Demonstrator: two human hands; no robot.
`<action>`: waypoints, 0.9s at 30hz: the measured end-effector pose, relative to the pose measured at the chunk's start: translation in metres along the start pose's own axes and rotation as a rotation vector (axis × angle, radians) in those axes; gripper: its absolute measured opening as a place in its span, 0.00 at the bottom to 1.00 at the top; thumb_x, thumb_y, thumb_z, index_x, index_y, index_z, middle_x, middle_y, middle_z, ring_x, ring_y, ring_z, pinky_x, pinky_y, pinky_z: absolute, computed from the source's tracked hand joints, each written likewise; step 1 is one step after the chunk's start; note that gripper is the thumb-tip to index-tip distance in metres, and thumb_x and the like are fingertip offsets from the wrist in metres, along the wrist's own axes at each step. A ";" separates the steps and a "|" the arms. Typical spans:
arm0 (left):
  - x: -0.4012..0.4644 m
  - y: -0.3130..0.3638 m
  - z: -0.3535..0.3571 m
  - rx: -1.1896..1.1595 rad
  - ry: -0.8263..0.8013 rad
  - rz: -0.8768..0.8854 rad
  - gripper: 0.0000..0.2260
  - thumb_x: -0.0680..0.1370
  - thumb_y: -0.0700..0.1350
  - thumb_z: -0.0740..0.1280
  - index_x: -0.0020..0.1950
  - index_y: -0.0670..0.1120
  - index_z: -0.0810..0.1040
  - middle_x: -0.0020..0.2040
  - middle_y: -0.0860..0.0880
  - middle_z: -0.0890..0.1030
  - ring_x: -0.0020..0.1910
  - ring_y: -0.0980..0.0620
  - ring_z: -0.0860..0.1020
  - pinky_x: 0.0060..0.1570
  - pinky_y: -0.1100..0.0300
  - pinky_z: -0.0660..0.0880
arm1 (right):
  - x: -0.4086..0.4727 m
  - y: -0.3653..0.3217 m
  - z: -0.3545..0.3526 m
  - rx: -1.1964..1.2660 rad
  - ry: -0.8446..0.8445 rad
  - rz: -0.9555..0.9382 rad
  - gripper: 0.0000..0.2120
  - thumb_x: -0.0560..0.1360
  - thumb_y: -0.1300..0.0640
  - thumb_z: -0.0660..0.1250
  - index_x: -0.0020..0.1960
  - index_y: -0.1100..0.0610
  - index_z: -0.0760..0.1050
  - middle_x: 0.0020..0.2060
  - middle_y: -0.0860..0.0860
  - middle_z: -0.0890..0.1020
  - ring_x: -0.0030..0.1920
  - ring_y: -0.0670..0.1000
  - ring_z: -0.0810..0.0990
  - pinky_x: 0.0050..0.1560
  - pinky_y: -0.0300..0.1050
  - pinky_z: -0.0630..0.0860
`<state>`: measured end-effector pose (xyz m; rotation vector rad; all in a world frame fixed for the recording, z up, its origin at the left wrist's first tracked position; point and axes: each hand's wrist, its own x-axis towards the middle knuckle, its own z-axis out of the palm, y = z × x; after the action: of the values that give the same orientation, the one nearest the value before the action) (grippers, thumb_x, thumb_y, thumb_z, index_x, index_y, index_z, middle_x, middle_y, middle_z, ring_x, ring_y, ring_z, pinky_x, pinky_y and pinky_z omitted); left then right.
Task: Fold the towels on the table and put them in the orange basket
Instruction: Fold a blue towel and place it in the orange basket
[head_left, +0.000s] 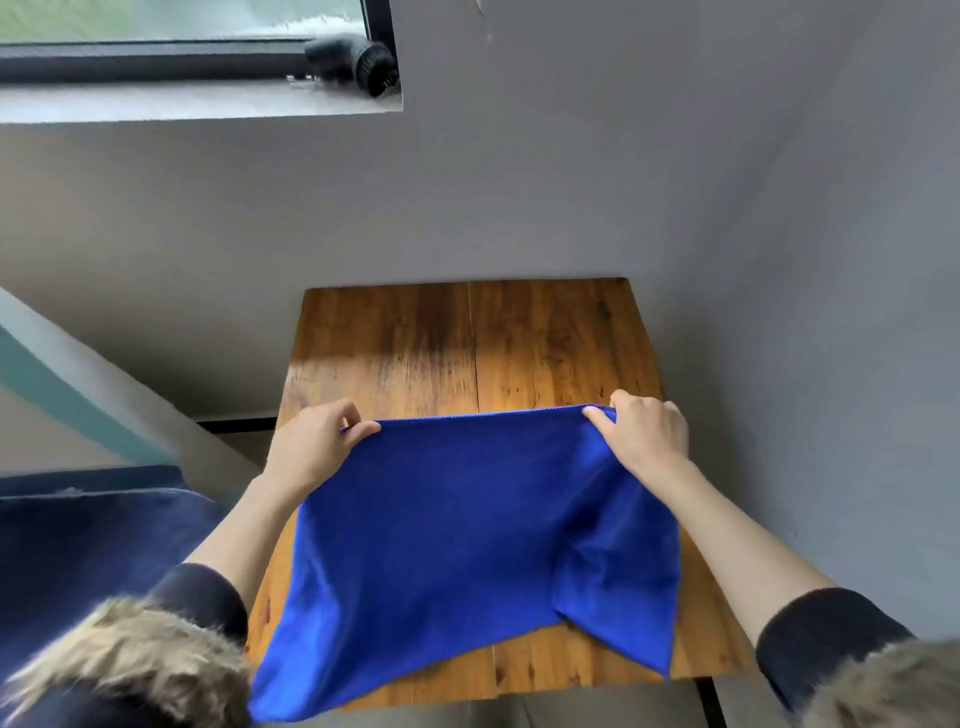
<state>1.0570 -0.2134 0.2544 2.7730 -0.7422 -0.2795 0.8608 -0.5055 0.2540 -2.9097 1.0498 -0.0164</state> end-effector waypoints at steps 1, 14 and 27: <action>0.011 0.000 0.005 0.019 0.006 -0.015 0.15 0.76 0.59 0.63 0.44 0.47 0.75 0.42 0.50 0.78 0.39 0.51 0.73 0.31 0.59 0.65 | 0.012 -0.002 0.006 -0.021 -0.011 -0.007 0.19 0.79 0.41 0.55 0.43 0.56 0.72 0.38 0.53 0.81 0.36 0.54 0.75 0.47 0.47 0.70; 0.099 -0.030 0.069 -0.152 -0.137 -0.002 0.12 0.77 0.38 0.61 0.60 0.44 0.75 0.57 0.44 0.75 0.58 0.44 0.73 0.56 0.49 0.71 | 0.083 -0.033 0.081 0.126 -0.196 0.016 0.19 0.79 0.53 0.59 0.69 0.57 0.67 0.66 0.54 0.72 0.67 0.55 0.67 0.65 0.51 0.63; 0.077 -0.113 0.128 -0.091 -0.217 0.164 0.23 0.77 0.35 0.62 0.72 0.38 0.63 0.75 0.39 0.57 0.75 0.39 0.55 0.72 0.48 0.59 | 0.026 -0.173 0.170 0.092 -0.644 -0.069 0.43 0.73 0.38 0.63 0.76 0.45 0.39 0.75 0.49 0.34 0.75 0.56 0.33 0.68 0.70 0.49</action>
<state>1.1431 -0.1827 0.0911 2.6042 -0.9765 -0.5720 0.9955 -0.3819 0.0928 -2.5615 0.7987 0.7840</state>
